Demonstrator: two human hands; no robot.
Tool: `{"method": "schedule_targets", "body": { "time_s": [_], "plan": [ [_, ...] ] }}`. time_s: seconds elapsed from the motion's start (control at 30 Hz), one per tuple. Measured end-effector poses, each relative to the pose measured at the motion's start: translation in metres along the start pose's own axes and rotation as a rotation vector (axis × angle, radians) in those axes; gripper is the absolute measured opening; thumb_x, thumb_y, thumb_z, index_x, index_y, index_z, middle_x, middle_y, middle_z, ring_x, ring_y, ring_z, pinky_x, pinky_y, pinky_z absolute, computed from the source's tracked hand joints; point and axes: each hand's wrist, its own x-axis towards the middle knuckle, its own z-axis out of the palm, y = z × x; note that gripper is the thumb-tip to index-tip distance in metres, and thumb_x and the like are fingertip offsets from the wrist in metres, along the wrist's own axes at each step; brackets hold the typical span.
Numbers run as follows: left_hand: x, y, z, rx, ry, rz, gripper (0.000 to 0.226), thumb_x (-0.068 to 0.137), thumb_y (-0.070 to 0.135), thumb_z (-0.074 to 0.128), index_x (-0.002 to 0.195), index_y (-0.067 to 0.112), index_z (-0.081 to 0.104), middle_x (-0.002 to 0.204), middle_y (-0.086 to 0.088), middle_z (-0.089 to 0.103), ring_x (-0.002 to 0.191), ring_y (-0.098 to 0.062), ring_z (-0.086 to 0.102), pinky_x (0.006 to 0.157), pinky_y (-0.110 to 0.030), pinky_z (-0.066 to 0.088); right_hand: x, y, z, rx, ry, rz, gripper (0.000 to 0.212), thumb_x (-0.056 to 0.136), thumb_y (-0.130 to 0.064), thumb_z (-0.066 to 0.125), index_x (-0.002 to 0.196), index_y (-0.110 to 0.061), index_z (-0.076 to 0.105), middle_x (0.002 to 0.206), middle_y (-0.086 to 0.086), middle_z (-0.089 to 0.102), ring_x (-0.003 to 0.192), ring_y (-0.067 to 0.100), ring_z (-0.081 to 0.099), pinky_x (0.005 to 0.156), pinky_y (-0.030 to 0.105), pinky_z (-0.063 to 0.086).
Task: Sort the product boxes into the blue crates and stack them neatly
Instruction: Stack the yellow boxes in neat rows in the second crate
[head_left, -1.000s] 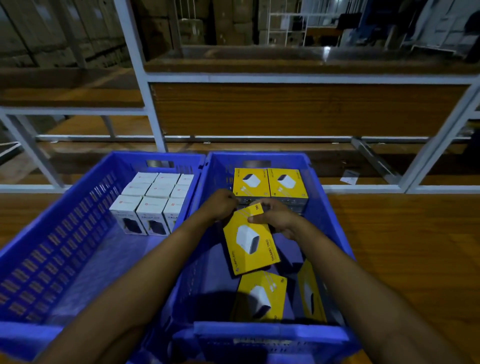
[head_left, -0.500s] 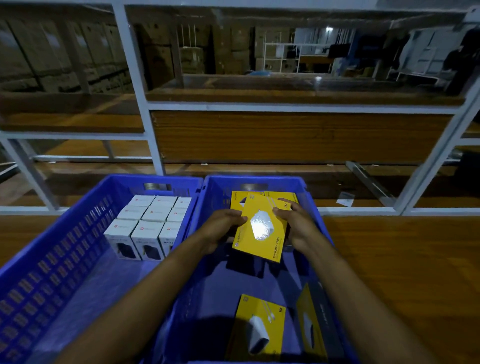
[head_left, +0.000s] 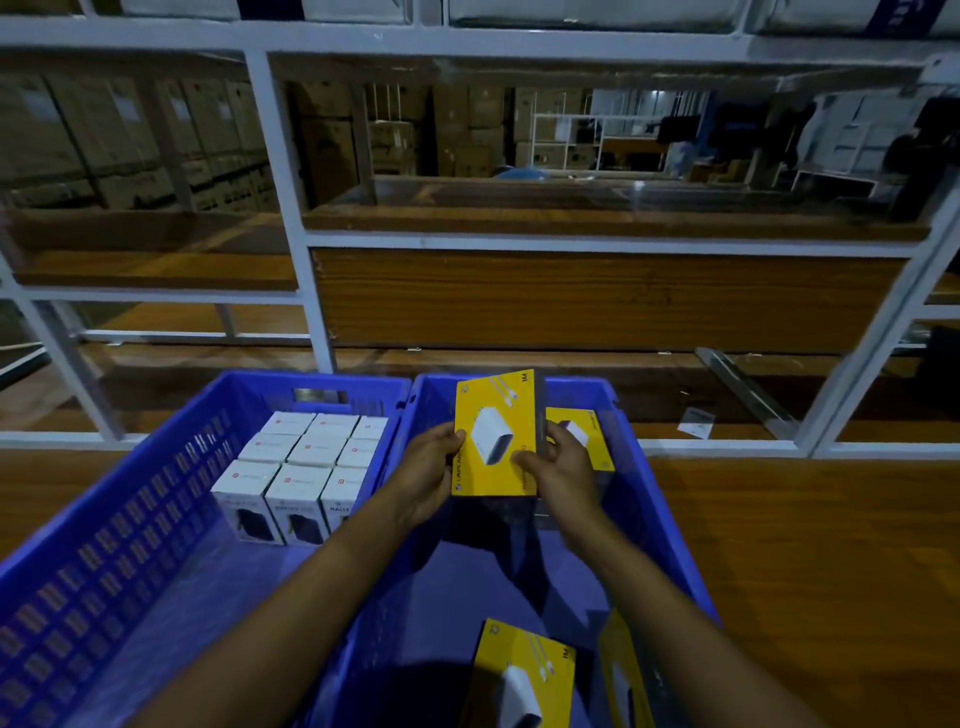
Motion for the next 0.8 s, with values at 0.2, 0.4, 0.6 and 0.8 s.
{"method": "schedule_targets", "body": {
  "time_s": [0.2, 0.4, 0.6, 0.8],
  "plan": [
    [-0.003, -0.005, 0.0, 0.254, 0.026, 0.039, 0.031, 0.095, -0.003, 0.042, 0.117, 0.006, 0.062, 0.097, -0.012, 0.072, 0.085, -0.023, 0.068, 0.075, -0.035, 0.058, -0.016, 0.006, 0.01, -0.395, -0.006, -0.436, 0.061, 0.081, -0.027, 0.065, 0.14, -0.032, 0.049, 0.119, -0.006, 0.066, 0.099, 0.019, 0.063, 0.076, 0.036, 0.055],
    [-0.009, -0.007, 0.002, 0.277, -0.013, 0.107, 0.021, 0.099, 0.011, 0.051, 0.082, 0.016, 0.062, 0.07, 0.004, 0.07, 0.062, -0.006, 0.065, 0.053, -0.018, 0.05, -0.026, 0.01, 0.018, -0.631, -0.035, -0.713, 0.071, 0.073, -0.006, 0.065, 0.142, -0.015, 0.049, 0.14, 0.003, 0.057, 0.123, 0.023, 0.052, 0.099, 0.038, 0.049],
    [-0.01, -0.007, 0.001, 0.265, -0.009, 0.126, 0.016, 0.099, 0.015, 0.053, 0.085, 0.013, 0.06, 0.077, -0.002, 0.07, 0.071, -0.014, 0.066, 0.059, -0.022, 0.053, -0.021, 0.009, 0.017, -0.592, -0.049, -0.709, 0.068, 0.073, -0.006, 0.068, 0.139, -0.014, 0.053, 0.139, 0.003, 0.057, 0.127, 0.02, 0.05, 0.103, 0.039, 0.047],
    [-0.01, -0.003, 0.003, 0.241, -0.008, 0.108, 0.032, 0.095, 0.003, 0.053, 0.12, 0.022, 0.06, 0.104, -0.011, 0.074, 0.082, -0.02, 0.073, 0.058, -0.025, 0.055, -0.015, 0.0, 0.01, -0.257, 0.05, -0.464, 0.054, 0.078, -0.012, 0.071, 0.13, -0.021, 0.06, 0.122, -0.004, 0.064, 0.107, 0.012, 0.06, 0.082, 0.028, 0.054]
  ]
}}
